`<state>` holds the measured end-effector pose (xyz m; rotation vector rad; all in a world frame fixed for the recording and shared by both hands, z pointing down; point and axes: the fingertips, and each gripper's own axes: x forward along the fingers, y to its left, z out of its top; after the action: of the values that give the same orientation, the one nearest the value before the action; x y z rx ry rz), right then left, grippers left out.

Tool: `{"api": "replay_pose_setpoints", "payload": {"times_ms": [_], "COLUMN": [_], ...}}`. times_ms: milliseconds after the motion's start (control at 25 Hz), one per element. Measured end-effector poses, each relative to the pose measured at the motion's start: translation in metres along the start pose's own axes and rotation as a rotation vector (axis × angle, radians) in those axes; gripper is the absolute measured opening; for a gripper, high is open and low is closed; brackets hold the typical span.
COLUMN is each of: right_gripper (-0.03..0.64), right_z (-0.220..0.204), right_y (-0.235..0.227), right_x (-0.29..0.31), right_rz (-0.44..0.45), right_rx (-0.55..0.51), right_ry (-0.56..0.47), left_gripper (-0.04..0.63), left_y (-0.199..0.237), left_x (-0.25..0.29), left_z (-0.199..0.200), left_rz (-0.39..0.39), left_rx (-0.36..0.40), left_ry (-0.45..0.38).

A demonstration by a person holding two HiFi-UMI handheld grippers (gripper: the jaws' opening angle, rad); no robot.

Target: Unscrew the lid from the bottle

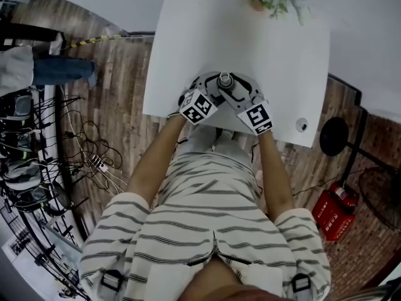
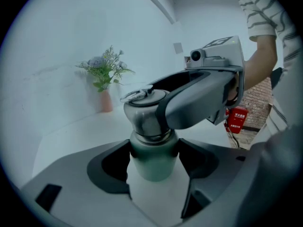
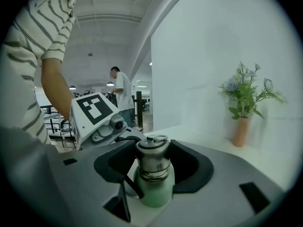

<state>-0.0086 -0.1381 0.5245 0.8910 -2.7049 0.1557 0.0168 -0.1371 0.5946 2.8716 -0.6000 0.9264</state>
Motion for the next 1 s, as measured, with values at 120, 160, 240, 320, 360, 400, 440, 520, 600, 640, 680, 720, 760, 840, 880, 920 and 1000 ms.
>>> {"api": "replay_pose_setpoints", "payload": {"times_ms": [120,160,240,320,360,400,440,520,600,640,680,720,760,840,880,920,1000], "right_gripper": [0.241,0.241,0.241,0.242,0.242,0.242,0.242,0.242,0.242,0.242,0.242,0.242,0.242,0.242,0.242,0.243,0.242], "right_z": [0.011,0.014,0.016,0.017,0.018,0.02,0.022,0.027,0.03,0.032,0.035,0.039,0.043,0.052,0.057,0.061,0.068], "right_y": [-0.002,-0.003,-0.005,-0.007,-0.009,-0.011,-0.012,-0.015,-0.017,-0.017,-0.017,-0.017,-0.017,-0.018,-0.019,-0.021,-0.025], "right_x": [0.0,-0.001,-0.005,-0.01,-0.012,-0.014,-0.016,-0.019,-0.023,-0.025,-0.028,-0.031,-0.034,-0.041,-0.045,-0.049,-0.057], "right_rz": [0.002,-0.002,-0.011,-0.024,-0.032,-0.042,-0.051,-0.07,-0.085,-0.09,-0.097,-0.103,-0.11,-0.128,-0.141,-0.156,-0.188], "right_rx": [0.013,0.02,0.038,0.054,0.06,0.066,0.072,0.086,0.11,0.121,0.129,0.132,0.132,0.141,0.149,0.158,0.173], "right_ry": [-0.017,-0.023,-0.038,-0.047,-0.05,-0.052,-0.055,-0.064,-0.077,-0.085,-0.092,-0.097,-0.101,-0.117,-0.127,-0.135,-0.145], "left_gripper": [0.322,0.324,0.325,0.327,0.328,0.331,0.335,0.347,0.354,0.354,0.353,0.348,0.342,0.32,0.308,0.3,0.268], "left_y": [0.002,0.003,0.001,-0.001,-0.001,-0.001,0.001,0.003,0.003,0.003,0.003,0.003,0.004,0.008,0.009,0.011,0.014], "left_x": [-0.004,-0.005,-0.005,-0.002,-0.001,-0.001,-0.001,-0.003,-0.007,-0.01,-0.014,-0.018,-0.023,-0.035,-0.041,-0.046,-0.056], "left_z": [0.001,0.001,0.001,0.0,-0.001,-0.001,0.0,0.003,0.006,0.007,0.01,0.013,0.018,0.029,0.035,0.04,0.051], "left_rz": [-0.002,-0.003,-0.004,-0.009,-0.013,-0.014,-0.013,-0.014,-0.024,-0.029,-0.031,-0.03,-0.025,-0.007,0.004,0.015,0.044], "left_rx": [-0.003,-0.004,-0.002,0.005,0.01,0.015,0.019,0.008,-0.011,-0.015,-0.018,-0.024,-0.032,-0.047,-0.054,-0.063,-0.084], "left_ry": [-0.004,-0.01,-0.018,-0.013,-0.008,-0.005,-0.009,-0.023,-0.035,-0.038,-0.043,-0.051,-0.064,-0.094,-0.109,-0.125,-0.156]}}
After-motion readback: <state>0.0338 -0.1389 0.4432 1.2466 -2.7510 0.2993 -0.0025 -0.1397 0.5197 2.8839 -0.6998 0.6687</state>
